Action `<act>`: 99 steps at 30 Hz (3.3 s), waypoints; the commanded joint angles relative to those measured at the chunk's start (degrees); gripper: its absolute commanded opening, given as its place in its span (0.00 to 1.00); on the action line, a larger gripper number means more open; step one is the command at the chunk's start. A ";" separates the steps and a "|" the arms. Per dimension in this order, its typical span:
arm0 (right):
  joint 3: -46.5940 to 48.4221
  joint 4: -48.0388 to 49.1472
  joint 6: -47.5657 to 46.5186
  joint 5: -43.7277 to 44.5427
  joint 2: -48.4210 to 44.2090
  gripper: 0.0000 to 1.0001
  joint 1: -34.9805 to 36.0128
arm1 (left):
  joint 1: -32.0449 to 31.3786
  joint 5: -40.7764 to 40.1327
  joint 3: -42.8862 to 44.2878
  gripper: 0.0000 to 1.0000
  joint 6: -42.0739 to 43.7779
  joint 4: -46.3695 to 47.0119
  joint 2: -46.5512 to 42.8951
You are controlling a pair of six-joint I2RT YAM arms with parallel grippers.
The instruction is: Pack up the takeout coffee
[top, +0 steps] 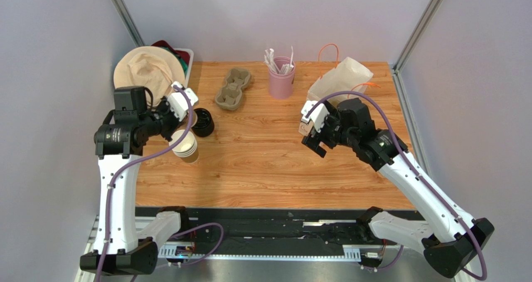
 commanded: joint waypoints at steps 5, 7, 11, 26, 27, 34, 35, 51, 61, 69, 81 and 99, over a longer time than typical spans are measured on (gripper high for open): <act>8.84 4.49 5.48 8.82 -2.24 0.93 -8.11 | -19.59 -2.21 2.88 0.00 -5.95 -0.86 2.64; 9.55 4.49 6.19 7.67 -3.82 0.95 -9.71 | -24.85 -3.87 1.47 0.00 -7.26 1.33 3.96; 9.82 4.49 6.98 5.30 -6.11 0.95 -12.70 | -30.50 -4.23 -0.55 0.00 -8.50 5.55 8.79; 6.04 5.02 7.94 0.29 -9.54 0.95 -21.05 | -49.58 -7.75 -3.01 0.00 -9.12 18.83 30.23; 5.87 5.19 8.03 0.20 -9.54 0.95 -21.32 | -50.02 -7.66 -3.71 0.00 -9.29 20.14 30.68; 4.28 6.07 8.03 0.02 -9.63 0.95 -21.58 | -54.94 -8.63 -6.27 0.00 -12.11 26.83 32.79; 4.11 6.07 8.12 0.11 -9.63 0.95 -21.76 | -55.20 -8.46 -6.18 0.00 -12.37 27.18 33.14; 2.26 7.13 8.03 -0.15 -10.86 0.95 -21.76 | -60.30 -10.03 -8.11 0.00 -13.78 29.29 37.72; 2.00 7.13 7.95 -0.68 -11.12 0.95 -21.85 | -60.66 -10.47 -8.37 0.04 -13.86 29.20 38.33; 1.65 7.13 7.86 -0.68 -11.21 0.95 -21.85 | -60.66 -12.40 -8.11 0.43 -12.02 27.89 36.40; 2.00 6.60 8.21 -1.82 -9.45 0.95 -21.76 | -55.31 -15.75 2.60 0.95 -9.73 16.90 27.71; 1.56 6.25 8.03 -3.23 -8.22 0.95 -20.97 | -12.15 -11.36 10.25 0.92 -2.54 12.33 26.71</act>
